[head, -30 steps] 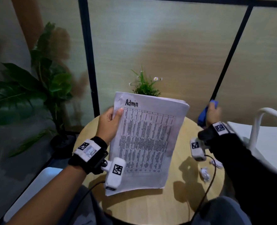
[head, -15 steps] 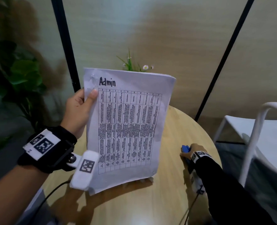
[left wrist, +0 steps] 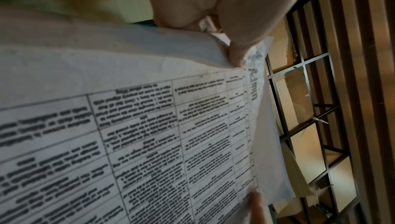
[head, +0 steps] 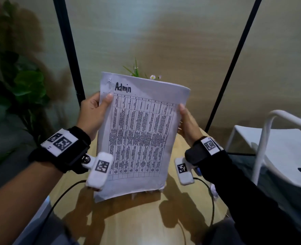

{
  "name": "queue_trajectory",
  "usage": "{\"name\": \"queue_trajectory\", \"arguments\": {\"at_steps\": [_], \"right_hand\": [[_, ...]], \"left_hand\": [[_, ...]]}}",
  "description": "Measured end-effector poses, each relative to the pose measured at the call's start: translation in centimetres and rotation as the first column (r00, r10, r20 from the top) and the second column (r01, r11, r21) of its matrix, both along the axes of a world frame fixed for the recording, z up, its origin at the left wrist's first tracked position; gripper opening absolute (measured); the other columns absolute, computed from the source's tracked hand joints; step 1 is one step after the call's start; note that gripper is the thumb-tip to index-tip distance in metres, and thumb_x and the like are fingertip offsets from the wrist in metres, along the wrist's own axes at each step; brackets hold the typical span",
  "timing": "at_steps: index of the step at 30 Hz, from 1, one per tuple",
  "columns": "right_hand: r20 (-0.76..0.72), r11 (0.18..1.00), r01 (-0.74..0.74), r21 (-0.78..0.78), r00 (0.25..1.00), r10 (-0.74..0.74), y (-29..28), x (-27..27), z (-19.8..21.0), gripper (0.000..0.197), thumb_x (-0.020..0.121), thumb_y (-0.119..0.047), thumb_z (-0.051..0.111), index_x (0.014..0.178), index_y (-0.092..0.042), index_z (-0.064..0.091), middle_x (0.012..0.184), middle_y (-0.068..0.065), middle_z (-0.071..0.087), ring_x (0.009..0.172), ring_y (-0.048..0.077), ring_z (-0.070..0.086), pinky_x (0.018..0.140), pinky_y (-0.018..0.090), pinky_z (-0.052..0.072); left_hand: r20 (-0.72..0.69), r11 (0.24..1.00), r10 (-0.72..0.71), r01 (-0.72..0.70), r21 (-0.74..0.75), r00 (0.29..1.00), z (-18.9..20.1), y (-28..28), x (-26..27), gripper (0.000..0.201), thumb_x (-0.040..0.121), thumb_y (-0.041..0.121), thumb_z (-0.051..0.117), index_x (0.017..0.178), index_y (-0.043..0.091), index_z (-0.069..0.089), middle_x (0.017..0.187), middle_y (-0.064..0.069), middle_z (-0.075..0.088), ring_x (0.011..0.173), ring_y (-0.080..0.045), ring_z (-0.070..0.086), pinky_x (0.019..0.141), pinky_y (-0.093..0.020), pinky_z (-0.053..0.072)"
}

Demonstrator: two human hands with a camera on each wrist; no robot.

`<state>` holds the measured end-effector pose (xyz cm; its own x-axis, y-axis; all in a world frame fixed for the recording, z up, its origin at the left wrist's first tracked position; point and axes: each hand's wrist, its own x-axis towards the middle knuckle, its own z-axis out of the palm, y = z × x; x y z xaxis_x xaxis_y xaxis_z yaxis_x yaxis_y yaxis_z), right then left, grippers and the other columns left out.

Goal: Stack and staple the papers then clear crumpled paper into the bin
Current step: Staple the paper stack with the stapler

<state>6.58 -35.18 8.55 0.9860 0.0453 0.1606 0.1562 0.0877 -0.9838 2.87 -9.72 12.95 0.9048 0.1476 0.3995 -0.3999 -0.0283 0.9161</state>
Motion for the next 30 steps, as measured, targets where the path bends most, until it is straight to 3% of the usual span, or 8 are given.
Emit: {"name": "queue_trajectory", "arguments": {"at_steps": [4, 9, 12, 18, 21, 23, 27, 30], "right_hand": [[0.166, 0.991, 0.078, -0.107, 0.984, -0.060, 1.2, -3.3, -0.1, 0.019, 0.092, -0.019, 0.057, 0.111, -0.021, 0.057, 0.105, -0.004, 0.067, 0.089, 0.004, 0.067, 0.078, 0.020, 0.054], [0.083, 0.987, 0.096, -0.133, 0.993, -0.085, 0.5, -7.8, -4.1, 0.014, 0.090, -0.014, 0.060, 0.102, -0.018, 0.064, 0.104, 0.004, 0.071, 0.094, 0.022, 0.068, 0.084, 0.038, 0.056], [0.020, 0.988, 0.055, -0.142, 0.998, -0.052, -0.6, -10.2, -6.3, 0.017, 0.093, -0.013, 0.053, 0.102, -0.020, 0.065, 0.106, 0.004, 0.073, 0.095, 0.026, 0.069, 0.082, 0.039, 0.057], [-0.007, 0.995, 0.099, 0.015, 0.995, -0.099, -2.2, -10.1, -6.1, 0.048, 0.080, -0.045, 0.063, 0.109, -0.006, 0.063, 0.099, 0.008, 0.074, 0.080, 0.017, 0.071, 0.062, 0.031, 0.059], [-0.042, 0.983, 0.177, 0.048, 0.984, -0.175, -3.4, -8.2, -5.4, 0.023, 0.097, -0.015, 0.045, 0.110, -0.001, 0.058, 0.075, 0.006, 0.069, 0.046, 0.006, 0.060, 0.037, 0.018, 0.043], [-0.074, 0.969, 0.243, 0.045, 0.968, -0.240, -4.8, -6.3, -5.7, 0.022, 0.099, -0.011, 0.041, 0.110, -0.003, 0.058, 0.075, 0.002, 0.070, 0.049, 0.007, 0.064, 0.040, 0.019, 0.047], [-0.177, 0.912, 0.409, -0.018, 0.897, -0.405, -8.3, -2.1, -6.9, 0.018, 0.099, -0.012, 0.042, 0.105, -0.002, 0.055, 0.078, 0.008, 0.062, 0.049, 0.008, 0.062, 0.040, 0.017, 0.048], [-0.296, 0.864, 0.502, -0.048, 0.819, -0.492, -10.6, 1.3, -7.8, 0.014, 0.099, -0.011, 0.043, 0.103, -0.002, 0.052, 0.071, 0.010, 0.053, 0.056, 0.020, 0.049, 0.033, 0.014, 0.041]], "left_hand": [[-0.013, 0.997, 0.001, -0.002, -0.077, 1.000, 1.7, -0.4, -1.4, 0.017, 0.096, 0.016, 0.049, 0.090, 0.020, 0.064, 0.078, 0.008, 0.073, 0.073, -0.005, 0.069, 0.074, -0.026, 0.059], [-0.038, 0.978, 0.030, -0.037, -0.207, 0.999, 4.7, -0.4, -2.1, 0.016, 0.096, 0.015, 0.049, 0.099, 0.010, 0.064, 0.103, -0.011, 0.067, 0.105, -0.029, 0.063, 0.097, -0.044, 0.050], [-0.032, 0.977, 0.029, -0.035, -0.209, 0.999, 5.6, -0.3, -1.9, 0.017, 0.097, 0.015, 0.048, 0.089, 0.017, 0.063, 0.094, -0.002, 0.068, 0.091, -0.019, 0.066, 0.089, -0.037, 0.054], [-0.165, 0.993, -0.029, 0.010, -0.117, 0.986, 3.6, -2.4, 1.7, 0.027, 0.102, 0.020, 0.034, 0.117, 0.010, 0.054, 0.105, -0.007, 0.067, 0.093, -0.020, 0.065, 0.078, -0.034, 0.057], [-0.268, 0.995, -0.099, 0.103, 0.001, 0.958, -0.8, -4.6, 4.8, 0.037, 0.099, 0.029, 0.035, 0.129, 0.013, 0.050, 0.126, -0.010, 0.061, 0.115, -0.027, 0.059, 0.101, -0.050, 0.046], [-0.335, 0.983, -0.155, 0.180, 0.043, 0.929, -3.8, -6.5, 6.0, 0.040, 0.098, 0.032, 0.035, 0.131, 0.013, 0.049, 0.130, -0.008, 0.059, 0.119, -0.027, 0.056, 0.103, -0.052, 0.043], [-0.463, 0.943, -0.245, 0.321, 0.091, 0.852, -9.9, -11.0, 7.8, 0.049, 0.092, 0.039, 0.036, 0.134, 0.015, 0.040, 0.128, -0.012, 0.057, 0.109, -0.034, 0.061, 0.092, -0.055, 0.050], [-0.577, 0.924, -0.338, 0.380, -0.052, 0.743, -12.3, -13.4, 8.9, 0.027, 0.101, 0.025, 0.028, 0.124, 0.013, 0.033, 0.096, -0.017, 0.058, 0.048, -0.020, 0.065, 0.044, -0.033, 0.057]]}}
